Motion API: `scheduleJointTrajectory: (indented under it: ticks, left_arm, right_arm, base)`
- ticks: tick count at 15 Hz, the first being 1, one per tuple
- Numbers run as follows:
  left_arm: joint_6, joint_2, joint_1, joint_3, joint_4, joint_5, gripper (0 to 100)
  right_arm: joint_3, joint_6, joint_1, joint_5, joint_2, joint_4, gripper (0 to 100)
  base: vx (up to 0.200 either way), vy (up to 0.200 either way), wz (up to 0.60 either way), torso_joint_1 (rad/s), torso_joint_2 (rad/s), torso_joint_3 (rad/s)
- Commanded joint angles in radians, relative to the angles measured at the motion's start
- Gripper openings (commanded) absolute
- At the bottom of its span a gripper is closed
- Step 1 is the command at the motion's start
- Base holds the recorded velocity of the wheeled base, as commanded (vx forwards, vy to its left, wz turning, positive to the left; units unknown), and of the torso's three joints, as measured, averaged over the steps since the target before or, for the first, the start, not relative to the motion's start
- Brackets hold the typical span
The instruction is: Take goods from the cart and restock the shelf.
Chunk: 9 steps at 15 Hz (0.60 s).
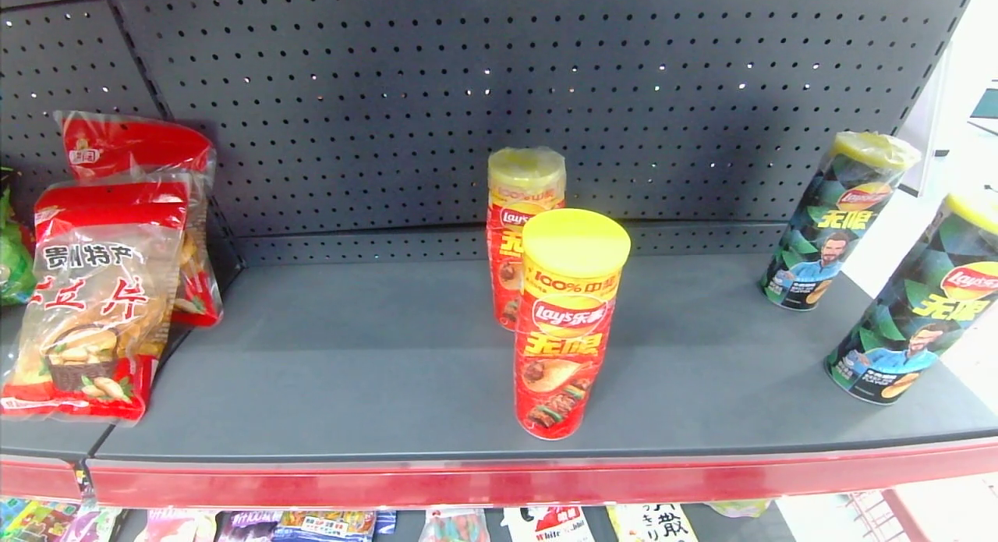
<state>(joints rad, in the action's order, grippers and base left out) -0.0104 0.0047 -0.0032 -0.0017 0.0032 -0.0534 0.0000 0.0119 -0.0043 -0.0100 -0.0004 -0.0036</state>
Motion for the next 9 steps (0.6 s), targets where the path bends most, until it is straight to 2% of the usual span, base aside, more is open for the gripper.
scheduleJointTrajectory:
  ticks: [1,9]
  left_arm:
    - [0.0,0.001,0.0,0.0,0.0,0.0,100]
    - [0.0,0.001,0.0,0.0,0.0,0.0,100]
  right_arm:
    - [0.0,-0.007,-0.002,-0.008,0.007,0.002,100]
    - [0.0,-0.013,0.001,-0.007,0.002,0.001,100]
  base:
    - [0.0,0.0,0.0,0.0,0.0,0.0]
    - [0.0,0.0,0.0,0.0,0.0,0.0]
